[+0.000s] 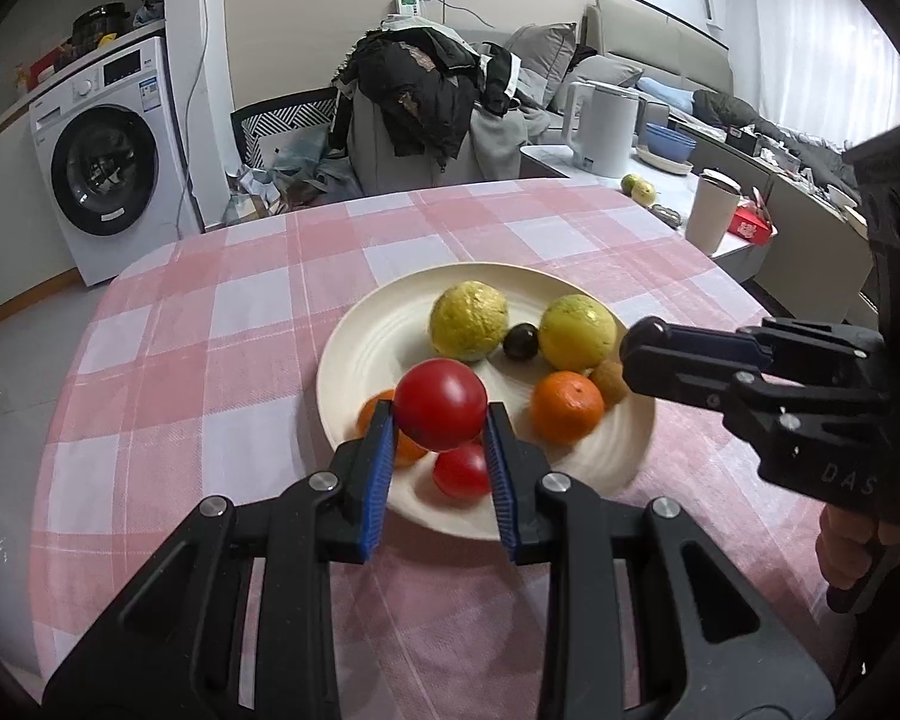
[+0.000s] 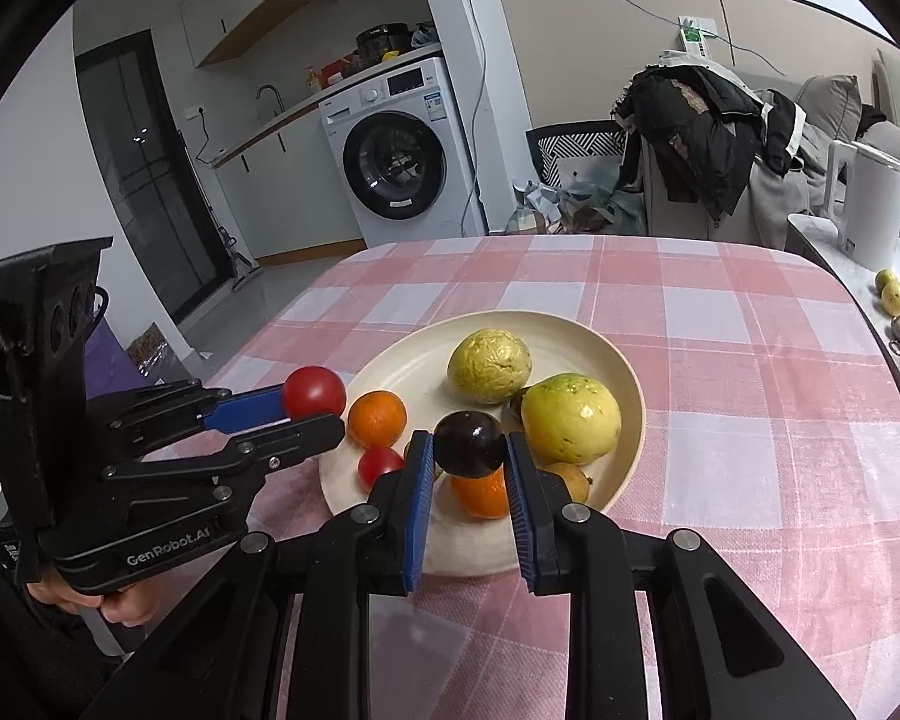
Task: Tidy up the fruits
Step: 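Lower the tomato and plum onto the cream plate and open both grippers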
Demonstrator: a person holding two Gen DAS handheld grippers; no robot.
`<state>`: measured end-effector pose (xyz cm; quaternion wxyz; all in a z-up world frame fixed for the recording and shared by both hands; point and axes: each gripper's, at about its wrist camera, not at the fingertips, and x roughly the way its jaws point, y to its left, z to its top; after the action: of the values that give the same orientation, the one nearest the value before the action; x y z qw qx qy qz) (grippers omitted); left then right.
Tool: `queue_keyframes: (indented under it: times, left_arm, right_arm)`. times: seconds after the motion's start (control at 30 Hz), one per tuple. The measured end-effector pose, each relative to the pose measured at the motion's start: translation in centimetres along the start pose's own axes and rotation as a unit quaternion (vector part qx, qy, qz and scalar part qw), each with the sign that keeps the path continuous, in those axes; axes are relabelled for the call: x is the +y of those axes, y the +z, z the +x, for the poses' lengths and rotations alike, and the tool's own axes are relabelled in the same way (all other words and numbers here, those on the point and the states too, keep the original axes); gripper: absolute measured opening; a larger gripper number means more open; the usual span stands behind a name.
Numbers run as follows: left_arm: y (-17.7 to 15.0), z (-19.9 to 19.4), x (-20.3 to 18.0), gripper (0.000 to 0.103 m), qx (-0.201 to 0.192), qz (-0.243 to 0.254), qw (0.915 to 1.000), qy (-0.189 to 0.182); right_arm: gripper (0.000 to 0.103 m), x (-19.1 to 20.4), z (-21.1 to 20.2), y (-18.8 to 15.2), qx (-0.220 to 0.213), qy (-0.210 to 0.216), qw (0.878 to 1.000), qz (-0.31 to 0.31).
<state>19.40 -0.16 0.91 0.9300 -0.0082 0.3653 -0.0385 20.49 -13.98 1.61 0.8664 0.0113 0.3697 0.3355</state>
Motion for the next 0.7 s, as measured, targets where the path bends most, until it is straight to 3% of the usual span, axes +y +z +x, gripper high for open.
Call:
queue_keyframes:
  times: [0.7]
  left_arm:
    - [1.8,5.6,1.6,0.026,0.024,-0.002,0.9997,0.005]
  right_arm:
    - [0.024,-0.4,3.8,1.8,0.029,0.002,1.000,0.005]
